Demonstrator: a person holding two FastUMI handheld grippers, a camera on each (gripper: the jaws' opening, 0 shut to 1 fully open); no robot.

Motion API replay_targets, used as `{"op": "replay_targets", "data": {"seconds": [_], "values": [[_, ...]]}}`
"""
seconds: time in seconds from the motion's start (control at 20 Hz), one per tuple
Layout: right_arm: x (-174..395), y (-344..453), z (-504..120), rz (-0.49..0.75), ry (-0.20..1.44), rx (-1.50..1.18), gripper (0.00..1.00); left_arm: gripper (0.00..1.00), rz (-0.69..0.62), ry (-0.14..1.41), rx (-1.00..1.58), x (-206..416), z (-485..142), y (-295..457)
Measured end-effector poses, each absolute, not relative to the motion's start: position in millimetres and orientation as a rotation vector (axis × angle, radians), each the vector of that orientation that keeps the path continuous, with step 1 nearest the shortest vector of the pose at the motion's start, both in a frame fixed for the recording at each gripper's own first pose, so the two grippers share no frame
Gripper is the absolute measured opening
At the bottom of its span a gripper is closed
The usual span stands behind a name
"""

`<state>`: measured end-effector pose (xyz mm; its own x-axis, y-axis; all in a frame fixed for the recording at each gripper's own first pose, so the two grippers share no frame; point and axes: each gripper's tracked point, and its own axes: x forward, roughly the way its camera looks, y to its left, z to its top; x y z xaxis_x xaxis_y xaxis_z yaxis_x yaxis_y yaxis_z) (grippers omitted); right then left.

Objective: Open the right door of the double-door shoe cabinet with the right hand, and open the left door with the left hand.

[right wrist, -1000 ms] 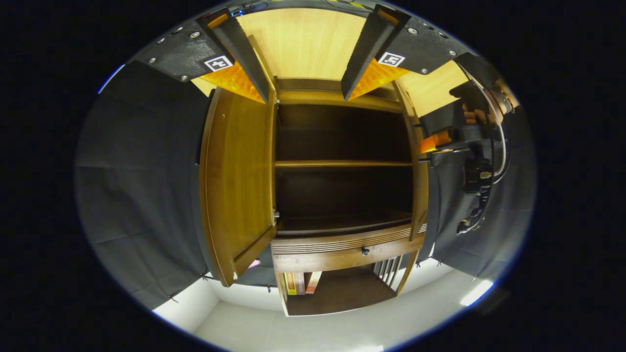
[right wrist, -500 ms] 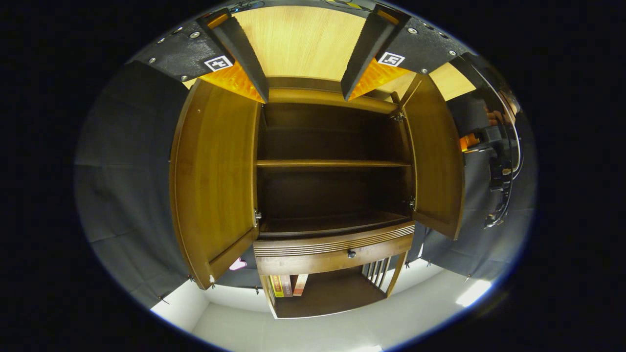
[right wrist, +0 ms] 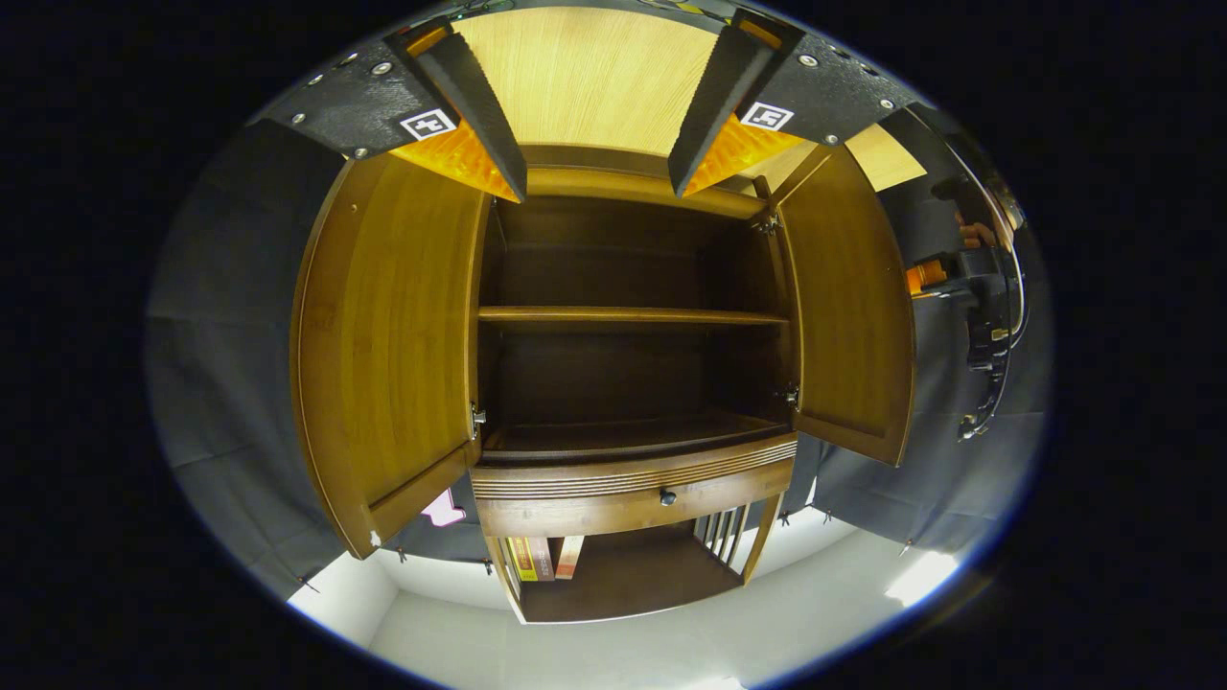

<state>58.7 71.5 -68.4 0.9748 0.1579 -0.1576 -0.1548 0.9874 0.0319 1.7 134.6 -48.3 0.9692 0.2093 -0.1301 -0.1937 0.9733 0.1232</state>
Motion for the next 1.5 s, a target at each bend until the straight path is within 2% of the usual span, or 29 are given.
{"op": "replay_targets", "data": {"seconds": [0.05, 0.25, 0.7, 1.2, 1.5], "values": [[59, 73, -69, 0.155, 0.161, 0.025, 0.92, 0.10, 0.198, 0.145, 0.109, 1, -48, 138], [60, 87, -67, 0.145, 0.158, 0.043, 0.92, 0.14, 0.162, 0.152, 0.113, 0, -48, 147], [69, 129, -60, 0.098, 0.126, 0.048, 0.92, 0.14, 0.007, 0.172, 0.081, 4, -47, 178], [51, 161, -51, 0.019, 0.096, 0.016, 0.92, 0.13, -0.128, 0.162, 0.067, 8, -43, 209], [50, 178, -52, 0.041, 0.112, 0.000, 0.92, 0.13, -0.191, 0.135, 0.083, 8, -43, 216]]}}
